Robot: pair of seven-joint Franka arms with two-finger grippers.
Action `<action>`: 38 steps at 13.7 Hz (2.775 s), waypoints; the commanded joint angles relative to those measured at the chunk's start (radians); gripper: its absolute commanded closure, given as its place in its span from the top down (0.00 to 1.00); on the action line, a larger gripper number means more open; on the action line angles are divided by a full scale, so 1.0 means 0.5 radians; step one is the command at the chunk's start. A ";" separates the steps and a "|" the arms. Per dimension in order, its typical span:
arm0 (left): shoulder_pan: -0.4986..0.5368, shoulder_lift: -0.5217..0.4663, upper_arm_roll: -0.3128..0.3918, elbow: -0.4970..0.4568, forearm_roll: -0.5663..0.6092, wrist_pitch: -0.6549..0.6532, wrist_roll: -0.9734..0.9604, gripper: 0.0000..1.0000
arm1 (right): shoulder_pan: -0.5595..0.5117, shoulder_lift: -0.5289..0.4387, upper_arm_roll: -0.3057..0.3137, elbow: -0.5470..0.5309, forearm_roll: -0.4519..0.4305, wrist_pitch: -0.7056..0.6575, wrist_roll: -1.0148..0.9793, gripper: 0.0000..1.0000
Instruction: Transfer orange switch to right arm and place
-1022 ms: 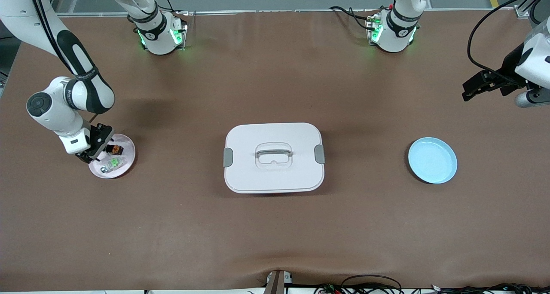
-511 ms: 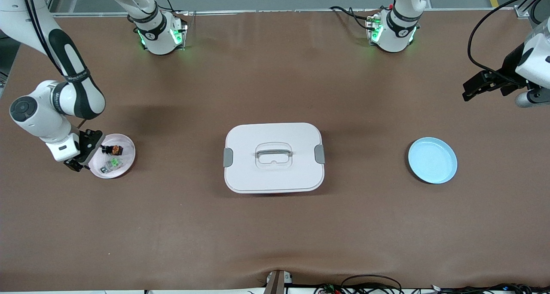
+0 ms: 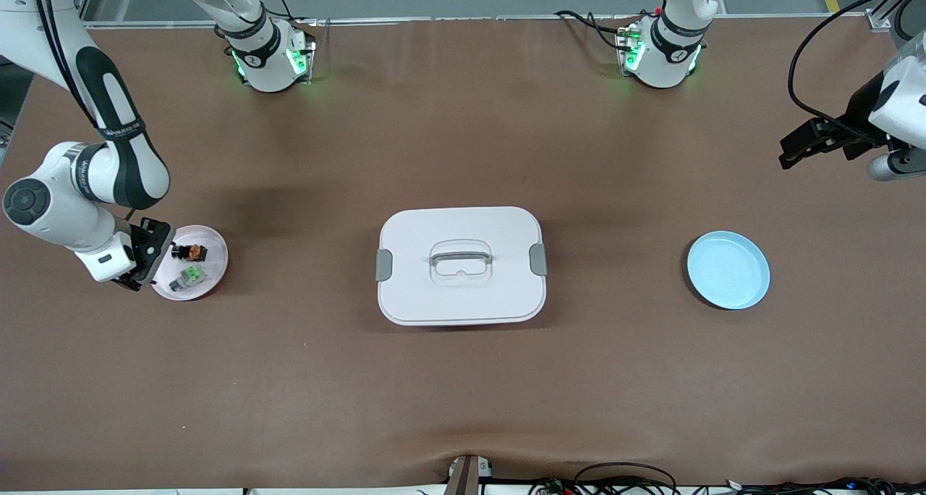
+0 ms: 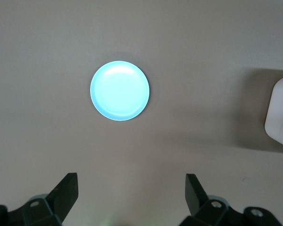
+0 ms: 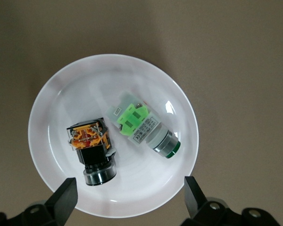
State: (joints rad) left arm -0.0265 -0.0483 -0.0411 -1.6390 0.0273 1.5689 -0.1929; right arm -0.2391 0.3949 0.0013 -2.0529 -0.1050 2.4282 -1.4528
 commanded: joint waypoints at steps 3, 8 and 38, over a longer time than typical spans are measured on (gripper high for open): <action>0.010 -0.014 0.006 0.023 -0.027 -0.033 0.045 1.00 | 0.104 -0.188 0.003 0.025 -0.011 -0.410 0.587 1.00; 0.013 -0.014 0.012 0.041 -0.030 -0.033 0.045 1.00 | 0.202 -0.375 0.046 0.019 -0.020 -0.736 1.579 1.00; 0.001 -0.038 -0.001 0.057 -0.039 -0.150 0.070 1.00 | 0.392 -1.222 0.083 0.387 0.195 -1.543 2.918 1.00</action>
State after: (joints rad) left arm -0.0273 -0.0544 -0.0409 -1.6222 0.0192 1.5185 -0.1764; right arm -0.0414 -0.1768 0.0463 -1.8641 -0.0224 1.6757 0.0076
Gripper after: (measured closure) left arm 0.000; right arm 0.000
